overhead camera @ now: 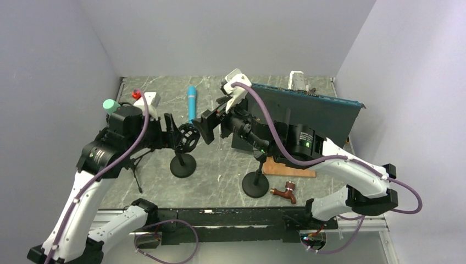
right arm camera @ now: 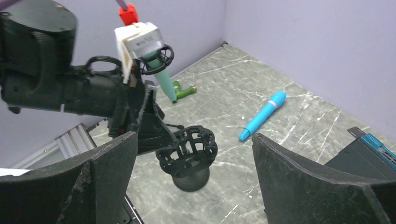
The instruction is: Remove the microphone from the stand
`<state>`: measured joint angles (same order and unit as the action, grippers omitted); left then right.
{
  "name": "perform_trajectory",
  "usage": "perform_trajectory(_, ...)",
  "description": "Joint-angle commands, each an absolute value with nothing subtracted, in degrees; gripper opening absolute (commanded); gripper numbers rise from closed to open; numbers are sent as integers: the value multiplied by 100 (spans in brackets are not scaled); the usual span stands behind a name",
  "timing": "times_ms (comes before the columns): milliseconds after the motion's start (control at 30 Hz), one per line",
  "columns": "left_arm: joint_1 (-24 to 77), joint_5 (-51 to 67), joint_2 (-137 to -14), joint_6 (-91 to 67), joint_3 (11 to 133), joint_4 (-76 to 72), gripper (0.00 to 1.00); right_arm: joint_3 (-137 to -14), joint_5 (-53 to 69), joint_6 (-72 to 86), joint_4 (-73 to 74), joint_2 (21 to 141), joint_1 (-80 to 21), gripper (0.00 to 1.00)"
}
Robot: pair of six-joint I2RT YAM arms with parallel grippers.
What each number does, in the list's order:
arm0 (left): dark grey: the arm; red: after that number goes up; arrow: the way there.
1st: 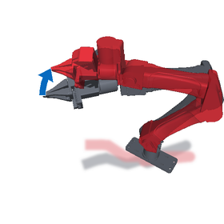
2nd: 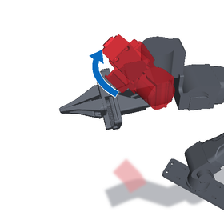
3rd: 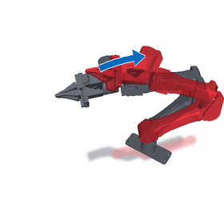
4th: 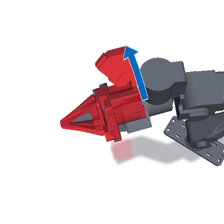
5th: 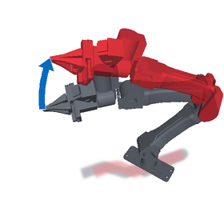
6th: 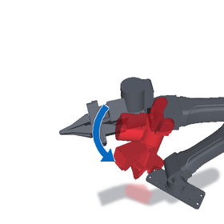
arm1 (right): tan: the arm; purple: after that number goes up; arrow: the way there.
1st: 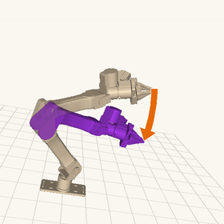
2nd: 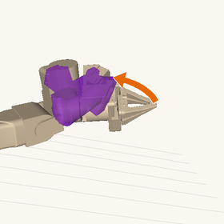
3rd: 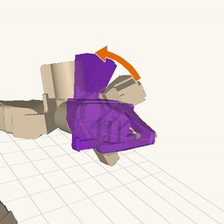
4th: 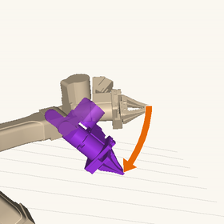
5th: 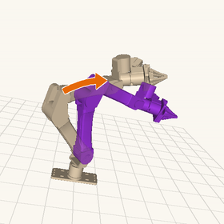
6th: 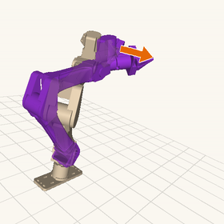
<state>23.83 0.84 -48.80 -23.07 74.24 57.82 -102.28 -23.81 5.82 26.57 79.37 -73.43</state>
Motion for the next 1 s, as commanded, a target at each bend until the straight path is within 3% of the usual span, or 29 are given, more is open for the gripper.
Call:
perform_trajectory(0, 2408, 654, -5193, -1808, 7611, 5595, 82, -9989, -2623, 501, 2399, 7873, -7359, 94)
perform_trajectory(267, 2404, 416, -5622, -1558, 7442, 5620, 74, -9880, -2680, 493, 2391, 7822, -7360, 95)
perform_trajectory(700, 2400, 494, -5673, -1589, 6764, 5593, 38, -9817, -2684, 469, 2308, 7826, -7364, 97)
perform_trajectory(967, 2379, 406, -5654, -1766, 6212, 5384, 34, -9833, -2687, 481, 2347, 7851, -7355, 97)
